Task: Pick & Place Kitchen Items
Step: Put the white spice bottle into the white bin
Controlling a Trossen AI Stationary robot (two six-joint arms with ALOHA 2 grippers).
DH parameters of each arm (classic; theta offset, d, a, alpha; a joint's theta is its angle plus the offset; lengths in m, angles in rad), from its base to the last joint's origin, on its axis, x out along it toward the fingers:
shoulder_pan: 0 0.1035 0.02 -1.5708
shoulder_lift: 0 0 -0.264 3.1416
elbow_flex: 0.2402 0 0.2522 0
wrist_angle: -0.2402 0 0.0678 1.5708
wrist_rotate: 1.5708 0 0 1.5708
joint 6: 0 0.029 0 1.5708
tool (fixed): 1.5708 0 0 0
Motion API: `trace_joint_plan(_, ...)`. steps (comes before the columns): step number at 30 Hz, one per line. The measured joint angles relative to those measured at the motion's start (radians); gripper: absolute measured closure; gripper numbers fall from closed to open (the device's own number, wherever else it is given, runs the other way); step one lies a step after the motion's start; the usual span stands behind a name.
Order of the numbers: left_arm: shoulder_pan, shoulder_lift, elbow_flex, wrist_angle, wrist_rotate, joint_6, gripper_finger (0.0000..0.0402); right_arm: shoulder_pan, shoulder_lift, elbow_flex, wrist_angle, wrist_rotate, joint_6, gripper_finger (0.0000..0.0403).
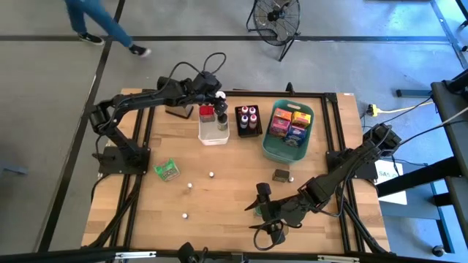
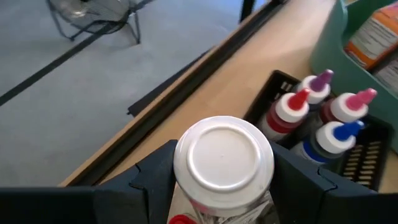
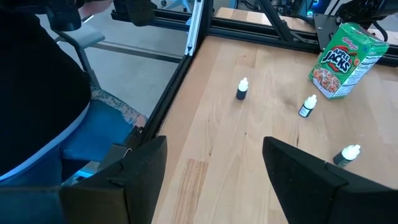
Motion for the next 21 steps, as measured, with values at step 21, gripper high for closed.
trace_joint_plan(21,0.029,0.005,-0.005,-0.035,0.066,0.115,0.0194,0.000,0.000,0.000,0.000,0.000,0.000,0.0135)
